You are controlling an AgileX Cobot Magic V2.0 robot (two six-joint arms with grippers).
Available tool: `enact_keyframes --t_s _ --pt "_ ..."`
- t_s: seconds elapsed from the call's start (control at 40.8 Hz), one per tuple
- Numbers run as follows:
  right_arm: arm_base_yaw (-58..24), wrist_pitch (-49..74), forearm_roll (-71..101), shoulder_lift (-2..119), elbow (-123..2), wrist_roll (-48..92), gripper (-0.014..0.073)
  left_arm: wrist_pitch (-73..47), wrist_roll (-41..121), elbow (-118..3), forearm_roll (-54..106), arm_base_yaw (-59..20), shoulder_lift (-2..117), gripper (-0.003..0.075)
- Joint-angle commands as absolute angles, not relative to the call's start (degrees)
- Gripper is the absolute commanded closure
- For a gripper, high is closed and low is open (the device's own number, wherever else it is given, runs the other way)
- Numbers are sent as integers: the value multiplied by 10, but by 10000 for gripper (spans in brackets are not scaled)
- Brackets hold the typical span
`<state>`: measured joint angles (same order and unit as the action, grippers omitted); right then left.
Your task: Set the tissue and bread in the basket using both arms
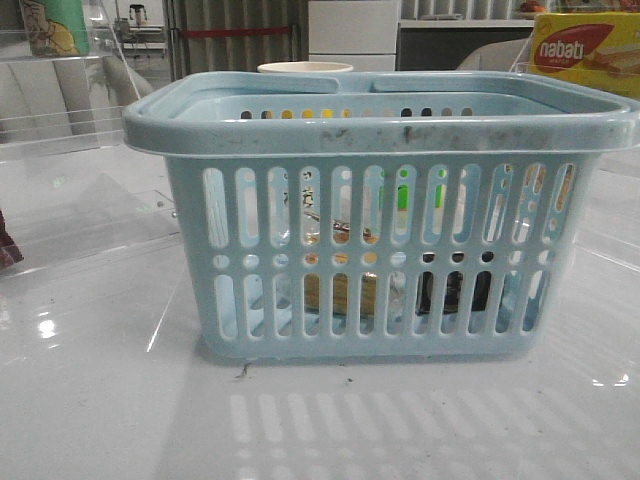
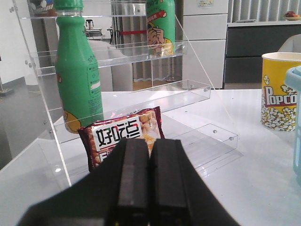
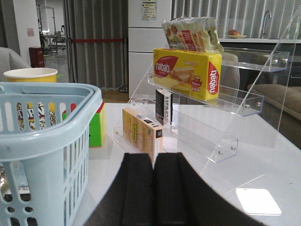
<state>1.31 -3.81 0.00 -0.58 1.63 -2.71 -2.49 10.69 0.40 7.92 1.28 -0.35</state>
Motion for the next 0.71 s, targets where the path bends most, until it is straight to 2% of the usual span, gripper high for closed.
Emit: enact_keyframes --t_s 0.0,0.686 --pt "16 -100 -14 -14 17 -45 537 24 103 3 84 13 -13 629" --pt "15 -95 -10 -14 17 -15 537 24 103 3 84 13 -13 629"
